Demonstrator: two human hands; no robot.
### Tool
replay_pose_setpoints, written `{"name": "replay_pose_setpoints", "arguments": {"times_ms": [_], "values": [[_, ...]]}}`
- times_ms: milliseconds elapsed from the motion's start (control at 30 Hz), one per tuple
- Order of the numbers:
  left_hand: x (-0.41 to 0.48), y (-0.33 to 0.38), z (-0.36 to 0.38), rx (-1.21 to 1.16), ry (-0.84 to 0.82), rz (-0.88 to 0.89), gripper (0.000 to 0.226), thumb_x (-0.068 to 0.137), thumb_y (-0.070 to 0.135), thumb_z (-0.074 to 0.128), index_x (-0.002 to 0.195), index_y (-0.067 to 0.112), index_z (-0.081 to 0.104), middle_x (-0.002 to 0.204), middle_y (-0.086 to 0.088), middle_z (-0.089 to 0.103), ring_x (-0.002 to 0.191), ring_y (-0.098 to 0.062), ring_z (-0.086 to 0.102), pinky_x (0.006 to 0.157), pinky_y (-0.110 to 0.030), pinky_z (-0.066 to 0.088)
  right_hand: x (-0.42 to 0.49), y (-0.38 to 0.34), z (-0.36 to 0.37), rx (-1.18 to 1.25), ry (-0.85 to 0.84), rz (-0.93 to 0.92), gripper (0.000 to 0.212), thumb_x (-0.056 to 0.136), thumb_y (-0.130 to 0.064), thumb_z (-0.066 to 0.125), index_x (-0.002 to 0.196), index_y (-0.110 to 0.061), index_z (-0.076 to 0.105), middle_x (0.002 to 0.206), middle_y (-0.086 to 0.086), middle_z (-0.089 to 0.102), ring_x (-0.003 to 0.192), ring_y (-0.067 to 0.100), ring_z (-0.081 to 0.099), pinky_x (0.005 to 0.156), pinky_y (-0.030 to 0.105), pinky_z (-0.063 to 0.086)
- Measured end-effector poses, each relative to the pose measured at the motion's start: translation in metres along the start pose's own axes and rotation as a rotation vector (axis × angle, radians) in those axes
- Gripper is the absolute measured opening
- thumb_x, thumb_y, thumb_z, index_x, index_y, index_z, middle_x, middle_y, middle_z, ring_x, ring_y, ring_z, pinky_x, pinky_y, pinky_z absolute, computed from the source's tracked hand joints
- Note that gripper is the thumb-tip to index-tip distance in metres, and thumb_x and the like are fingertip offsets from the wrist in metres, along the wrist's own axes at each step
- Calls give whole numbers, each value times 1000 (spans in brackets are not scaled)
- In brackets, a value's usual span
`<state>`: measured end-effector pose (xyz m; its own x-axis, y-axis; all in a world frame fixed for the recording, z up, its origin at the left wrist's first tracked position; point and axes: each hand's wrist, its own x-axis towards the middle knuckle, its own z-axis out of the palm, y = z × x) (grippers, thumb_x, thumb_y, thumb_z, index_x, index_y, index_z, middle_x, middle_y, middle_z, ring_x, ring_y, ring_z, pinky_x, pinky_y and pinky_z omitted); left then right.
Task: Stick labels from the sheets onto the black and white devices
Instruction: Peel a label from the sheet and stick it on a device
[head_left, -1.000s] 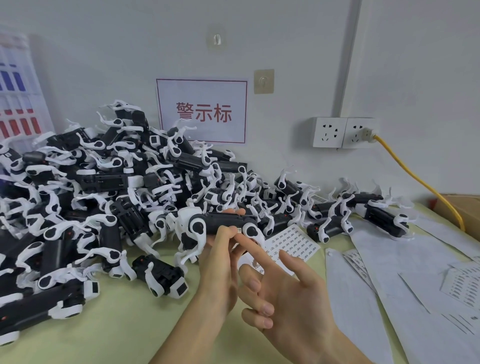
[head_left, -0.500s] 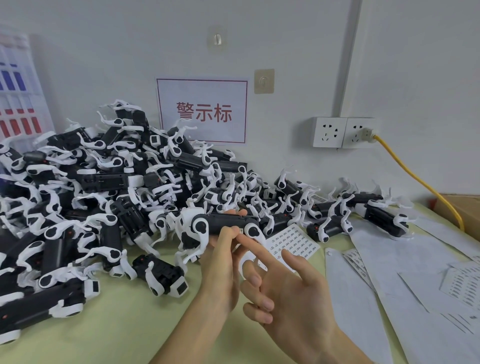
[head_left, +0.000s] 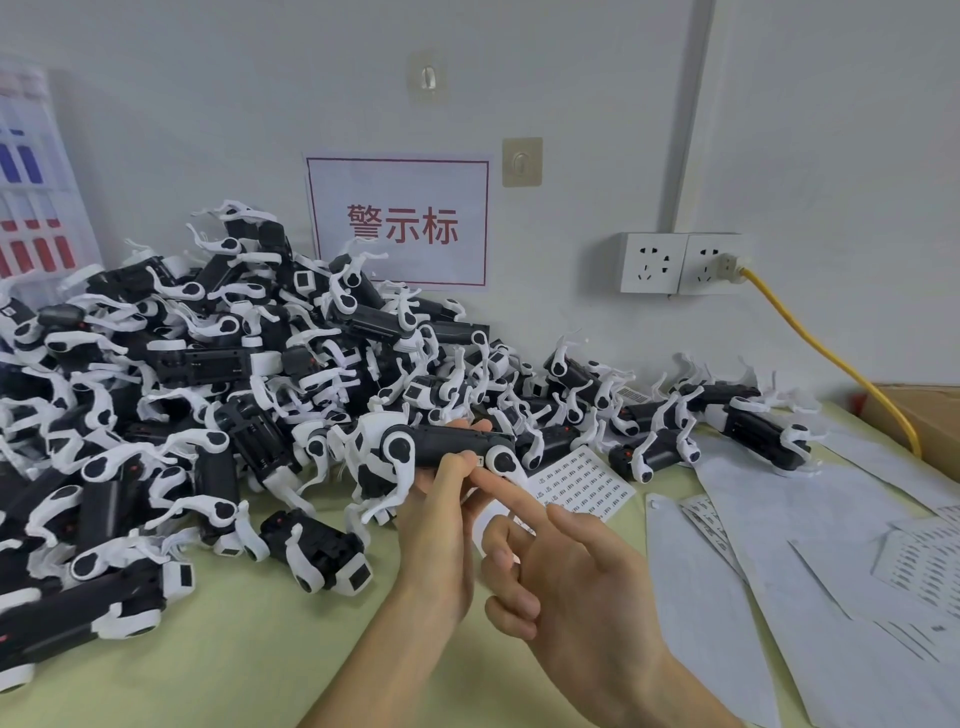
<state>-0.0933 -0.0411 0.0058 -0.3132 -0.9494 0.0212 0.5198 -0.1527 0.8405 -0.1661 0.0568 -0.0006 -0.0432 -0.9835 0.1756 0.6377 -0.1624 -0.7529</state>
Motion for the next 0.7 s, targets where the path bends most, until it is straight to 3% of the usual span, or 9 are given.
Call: {"name": "replay_pose_setpoints", "arguments": {"times_ms": [67, 167, 233, 300, 367, 433, 533, 633, 700], "values": [[2, -1, -1, 7, -16, 25, 21, 94, 11, 60, 85, 18, 77, 93, -3, 74, 92, -20, 67, 81, -38, 51, 0, 0, 0, -45, 26, -12, 66, 74, -41, 67, 135, -14, 66, 79, 5, 51, 54, 16, 29, 52, 28, 26], [5, -1, -2, -19, -19, 70, 24, 88, 14, 63, 108, 5, 73, 111, -9, 76, 93, -21, 67, 78, -30, 55, 0, 1, 0, -96, 70, -30, 62, 75, -39, 63, 132, -17, 68, 76, 5, 51, 53, 15, 30, 51, 27, 27], [8, 0, -3, -70, -12, 73, 19, 91, 11, 63, 107, 4, 71, 101, -9, 76, 81, -16, 67, 71, -26, 58, 1, 3, -1, -167, 173, -79, 56, 70, -33, 62, 123, -16, 73, 68, 5, 47, 51, 16, 28, 48, 25, 28], [10, 1, -4, -101, -24, 44, 9, 96, 8, 62, 100, 7, 70, 80, -6, 73, 66, -12, 65, 65, -23, 58, 0, 2, -2, -313, 364, -238, 38, 68, -25, 61, 99, -13, 79, 58, 4, 40, 49, 15, 27, 46, 23, 25], [11, 2, -3, -65, -61, -5, 5, 96, 9, 63, 97, 7, 68, 72, -4, 69, 61, -11, 62, 63, -24, 57, -1, -4, -7, -504, 571, -423, 21, 71, -21, 58, 79, -16, 76, 55, -1, 44, 50, 11, 35, 50, 23, 29], [10, -1, -1, -21, -148, -62, 11, 93, 11, 67, 102, 6, 67, 77, -5, 70, 62, -11, 62, 64, -26, 57, 0, -11, -14, -702, 666, -499, 22, 75, -30, 58, 89, -29, 76, 75, -12, 62, 65, 4, 53, 63, 29, 41], [3, -5, 1, 21, -308, -128, 33, 81, 25, 75, 108, 7, 70, 88, -8, 74, 66, -15, 66, 69, -30, 59, 3, -14, -16, -895, 542, -372, 48, 77, -61, 54, 123, -52, 63, 117, -30, 59, 109, -7, 58, 86, 29, 47], [0, -7, 2, 87, -393, -125, 44, 83, 34, 74, 120, 11, 70, 113, -16, 75, 94, -29, 73, 84, -38, 61, 6, -9, -18, -894, 455, -318, 41, 87, -57, 55, 127, -55, 59, 127, -23, 64, 114, 2, 63, 93, 27, 48], [0, -6, 1, 96, -400, -116, 44, 82, 37, 74, 121, 14, 72, 121, -17, 73, 105, -32, 72, 86, -38, 61, 6, -8, -19, -943, 455, -328, 36, 88, -57, 56, 124, -61, 59, 127, -23, 63, 112, 2, 63, 91, 26, 51]]}}
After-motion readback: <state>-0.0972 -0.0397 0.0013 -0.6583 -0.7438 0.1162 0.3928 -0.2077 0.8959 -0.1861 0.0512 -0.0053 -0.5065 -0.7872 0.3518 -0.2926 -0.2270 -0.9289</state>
